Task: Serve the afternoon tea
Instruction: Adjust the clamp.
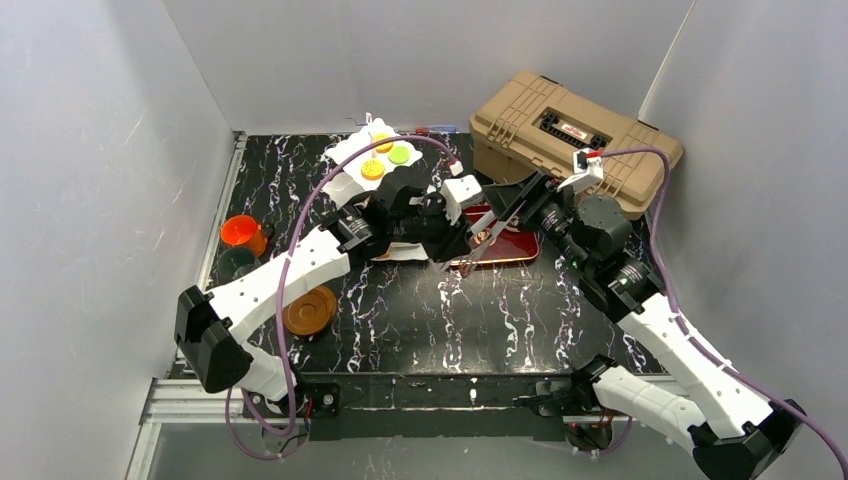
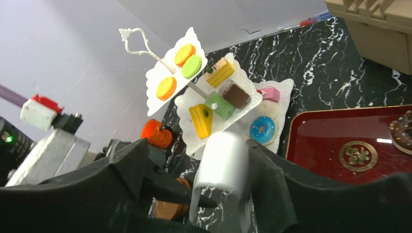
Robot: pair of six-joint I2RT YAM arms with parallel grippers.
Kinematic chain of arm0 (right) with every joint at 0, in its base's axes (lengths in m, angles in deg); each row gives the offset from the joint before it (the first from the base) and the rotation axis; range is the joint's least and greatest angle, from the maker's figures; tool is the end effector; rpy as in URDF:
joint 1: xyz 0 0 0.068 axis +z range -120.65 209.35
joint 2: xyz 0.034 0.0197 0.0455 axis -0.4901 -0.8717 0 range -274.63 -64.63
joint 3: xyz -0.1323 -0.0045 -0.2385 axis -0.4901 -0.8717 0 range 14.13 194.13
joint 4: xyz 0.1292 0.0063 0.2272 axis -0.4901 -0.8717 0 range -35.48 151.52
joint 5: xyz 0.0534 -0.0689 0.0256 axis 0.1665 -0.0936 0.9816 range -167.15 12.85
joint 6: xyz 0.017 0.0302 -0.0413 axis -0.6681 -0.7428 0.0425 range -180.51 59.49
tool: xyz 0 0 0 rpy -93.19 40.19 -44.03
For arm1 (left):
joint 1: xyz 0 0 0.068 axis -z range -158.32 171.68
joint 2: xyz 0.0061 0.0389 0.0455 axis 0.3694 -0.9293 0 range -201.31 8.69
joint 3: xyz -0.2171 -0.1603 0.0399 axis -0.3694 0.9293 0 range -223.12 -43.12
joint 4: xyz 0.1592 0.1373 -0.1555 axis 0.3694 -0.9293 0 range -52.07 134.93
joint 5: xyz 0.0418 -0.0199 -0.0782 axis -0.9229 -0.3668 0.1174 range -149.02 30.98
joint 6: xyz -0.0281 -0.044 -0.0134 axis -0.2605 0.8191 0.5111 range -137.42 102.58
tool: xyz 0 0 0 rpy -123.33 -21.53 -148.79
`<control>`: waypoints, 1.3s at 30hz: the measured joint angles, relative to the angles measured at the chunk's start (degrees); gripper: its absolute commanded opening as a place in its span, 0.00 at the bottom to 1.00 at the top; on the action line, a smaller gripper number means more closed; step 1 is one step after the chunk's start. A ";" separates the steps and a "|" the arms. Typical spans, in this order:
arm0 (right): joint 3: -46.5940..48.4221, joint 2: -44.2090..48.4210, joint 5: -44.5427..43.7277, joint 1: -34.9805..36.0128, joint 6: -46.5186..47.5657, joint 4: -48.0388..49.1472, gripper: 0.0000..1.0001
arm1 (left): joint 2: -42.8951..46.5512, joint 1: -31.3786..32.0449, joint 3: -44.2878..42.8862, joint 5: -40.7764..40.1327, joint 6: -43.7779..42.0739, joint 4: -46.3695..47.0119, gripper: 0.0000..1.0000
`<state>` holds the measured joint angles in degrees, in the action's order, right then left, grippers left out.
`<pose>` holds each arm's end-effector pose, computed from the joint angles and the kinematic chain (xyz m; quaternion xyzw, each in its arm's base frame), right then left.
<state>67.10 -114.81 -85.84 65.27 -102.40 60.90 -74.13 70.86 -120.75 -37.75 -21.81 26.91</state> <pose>0.1665 0.1140 0.3922 0.0905 0.6878 0.4103 0.5920 0.2091 -0.2619 0.3708 0.4605 0.6867 -0.3486 0.4414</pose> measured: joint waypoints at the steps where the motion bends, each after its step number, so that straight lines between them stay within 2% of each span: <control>1: 0.31 0.33 0.17 0.00 -0.17 -1.14 0.92 | 0.02 -0.15 0.00 0.04 0.09 0.00 0.17; 3: 1.01 0.72 0.68 0.00 -0.20 -3.28 0.98 | 0.04 -0.39 0.00 -0.11 0.42 0.00 0.16; 14: 3.63 0.11 1.88 0.00 0.44 -13.22 0.98 | 0.44 -1.03 0.00 -1.81 1.25 -0.11 0.14; 21: 3.23 -1.95 2.91 -0.02 -0.50 -13.16 0.97 | 0.59 -1.09 -0.37 -2.32 1.01 0.02 0.13; 27: -0.70 -2.45 4.00 -0.02 -3.63 -9.55 0.94 | 0.70 -1.11 -1.86 -2.29 0.63 0.61 0.13; 29: -1.77 -2.69 4.50 -0.02 -4.85 -8.37 0.92 | 0.85 -1.11 -1.92 -2.32 0.37 1.01 0.13; 39: -7.15 -2.60 8.02 -0.87 -12.31 0.28 0.70 | 2.21 -1.14 -1.92 -2.19 -0.72 1.75 0.13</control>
<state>59.95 -117.41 -77.82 64.39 -114.70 61.18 -71.92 69.73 -122.67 -39.93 -22.53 28.66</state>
